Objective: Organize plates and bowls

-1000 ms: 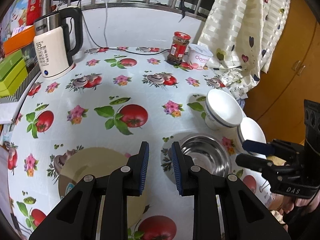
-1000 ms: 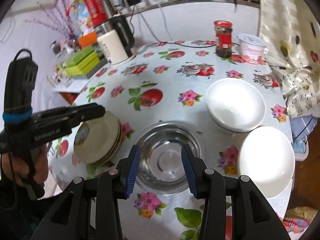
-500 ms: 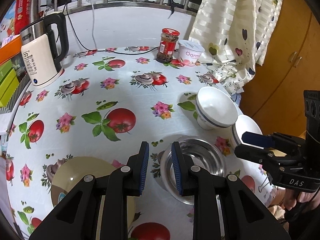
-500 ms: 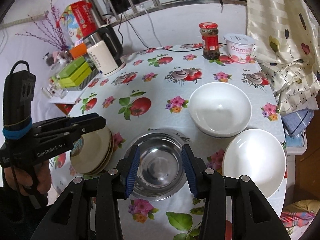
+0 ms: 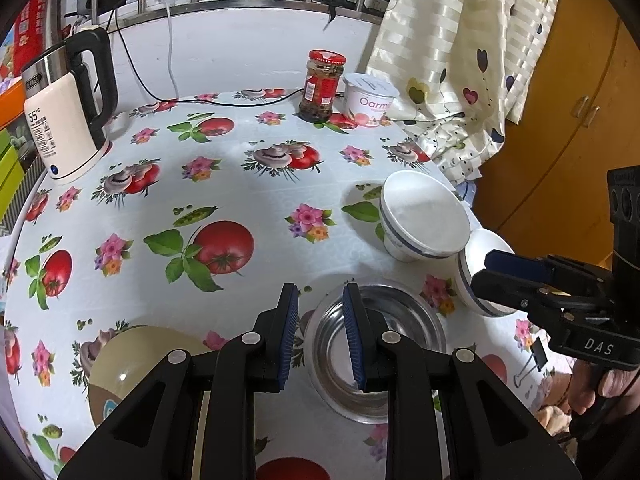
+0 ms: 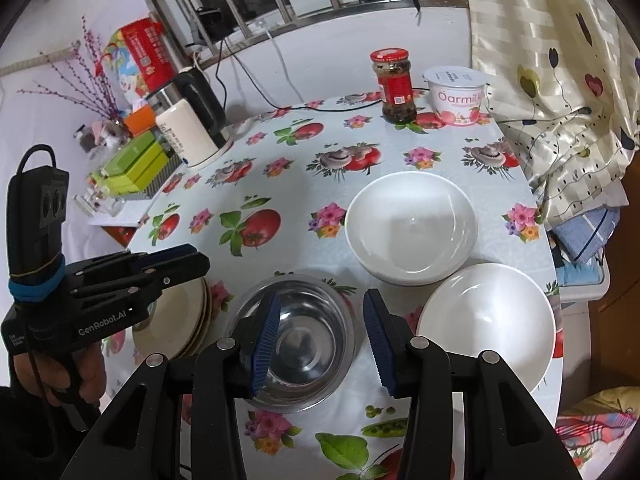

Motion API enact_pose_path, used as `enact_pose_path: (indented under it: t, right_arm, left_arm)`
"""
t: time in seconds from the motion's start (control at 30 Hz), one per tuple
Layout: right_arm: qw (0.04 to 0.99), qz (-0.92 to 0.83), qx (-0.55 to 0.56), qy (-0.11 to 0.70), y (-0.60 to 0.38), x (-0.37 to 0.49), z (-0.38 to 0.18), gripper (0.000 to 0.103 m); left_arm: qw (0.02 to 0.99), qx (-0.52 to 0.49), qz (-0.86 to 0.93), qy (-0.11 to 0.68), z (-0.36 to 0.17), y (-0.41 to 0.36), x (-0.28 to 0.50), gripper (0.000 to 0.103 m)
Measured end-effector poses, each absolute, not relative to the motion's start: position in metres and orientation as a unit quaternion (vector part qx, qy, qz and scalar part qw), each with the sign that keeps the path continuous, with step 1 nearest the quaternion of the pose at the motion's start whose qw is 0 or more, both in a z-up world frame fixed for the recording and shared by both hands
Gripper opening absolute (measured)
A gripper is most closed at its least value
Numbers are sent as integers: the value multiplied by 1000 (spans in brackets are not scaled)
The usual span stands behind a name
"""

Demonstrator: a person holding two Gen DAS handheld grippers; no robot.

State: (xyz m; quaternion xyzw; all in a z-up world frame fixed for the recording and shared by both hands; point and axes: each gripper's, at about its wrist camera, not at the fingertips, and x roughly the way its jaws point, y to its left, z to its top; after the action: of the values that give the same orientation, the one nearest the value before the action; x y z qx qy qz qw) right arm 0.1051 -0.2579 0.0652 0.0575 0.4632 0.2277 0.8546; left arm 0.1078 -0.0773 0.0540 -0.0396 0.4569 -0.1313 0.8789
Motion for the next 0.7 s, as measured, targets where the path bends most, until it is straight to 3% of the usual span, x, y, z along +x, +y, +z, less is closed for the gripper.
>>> enact_pose_path:
  t: [0.7]
  right_arm:
    - [866, 183, 76, 459, -290, 137, 64, 43]
  left_arm:
    - [862, -66, -178, 469, 47, -100, 139, 24]
